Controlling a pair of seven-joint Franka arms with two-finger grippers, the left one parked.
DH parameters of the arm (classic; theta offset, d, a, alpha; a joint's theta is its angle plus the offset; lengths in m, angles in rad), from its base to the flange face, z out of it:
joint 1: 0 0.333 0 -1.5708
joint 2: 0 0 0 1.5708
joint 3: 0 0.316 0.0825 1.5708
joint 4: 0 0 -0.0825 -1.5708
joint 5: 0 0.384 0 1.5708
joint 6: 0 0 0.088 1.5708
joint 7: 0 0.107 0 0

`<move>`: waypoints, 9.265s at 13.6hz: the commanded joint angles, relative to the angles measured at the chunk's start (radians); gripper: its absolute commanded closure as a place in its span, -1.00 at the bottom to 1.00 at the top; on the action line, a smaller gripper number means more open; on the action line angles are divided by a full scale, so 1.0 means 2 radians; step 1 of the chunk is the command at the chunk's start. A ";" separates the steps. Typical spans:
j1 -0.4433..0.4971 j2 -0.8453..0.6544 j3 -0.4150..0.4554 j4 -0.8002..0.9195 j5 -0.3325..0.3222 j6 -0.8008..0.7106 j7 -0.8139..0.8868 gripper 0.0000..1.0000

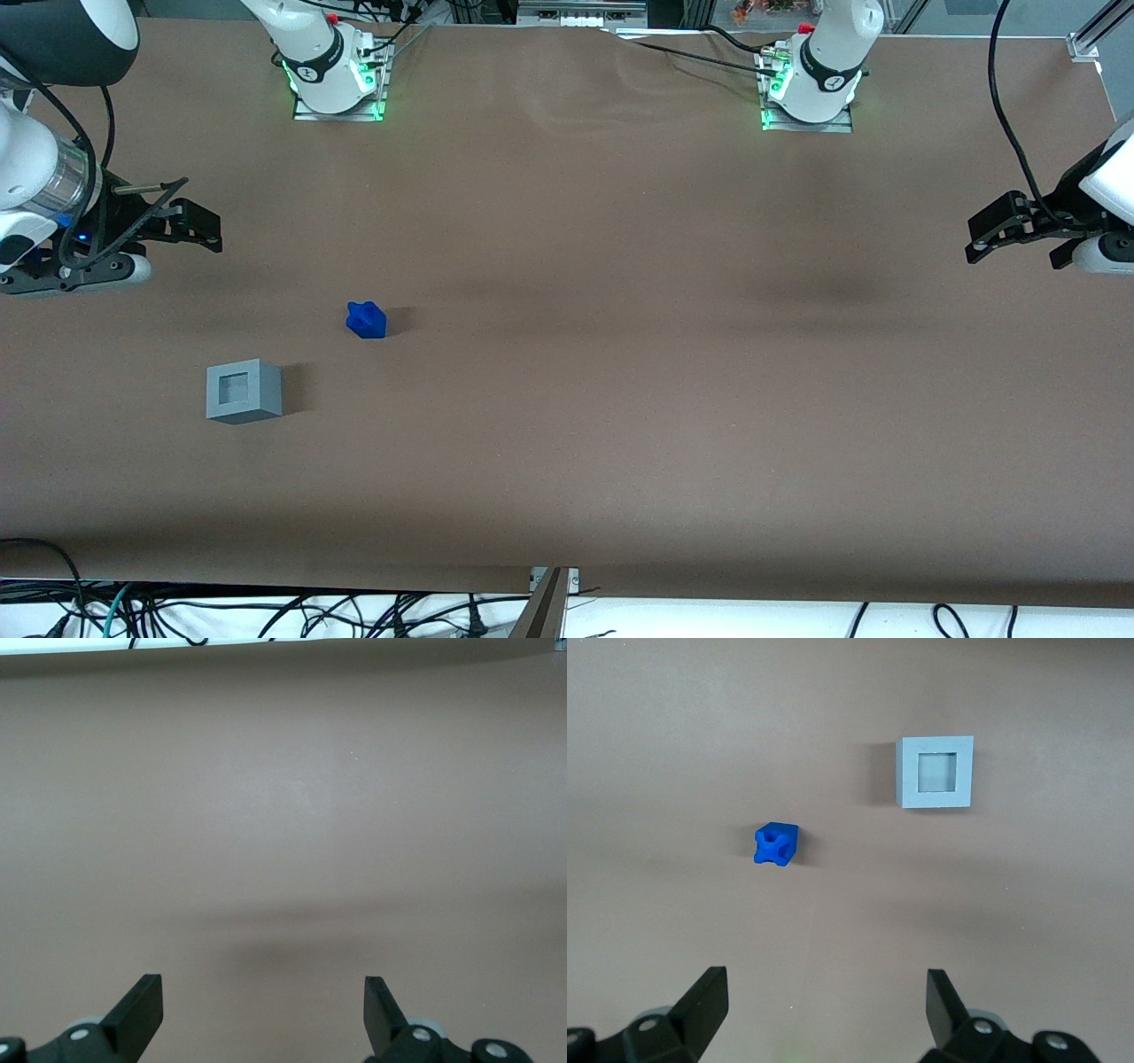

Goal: Insert blue part into gray base with right arm

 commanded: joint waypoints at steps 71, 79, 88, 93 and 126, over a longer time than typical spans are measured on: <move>0.104 0.071 -0.060 -0.345 -0.027 0.511 0.159 0.13; 0.039 0.090 -0.064 -0.135 -0.019 0.248 -0.046 0.12; -0.002 0.196 -0.072 0.010 -0.020 0.198 -0.185 0.11; -0.009 0.242 -0.072 0.054 -0.020 0.193 -0.159 0.11; -0.011 0.259 -0.073 0.016 -0.018 0.232 0.038 0.11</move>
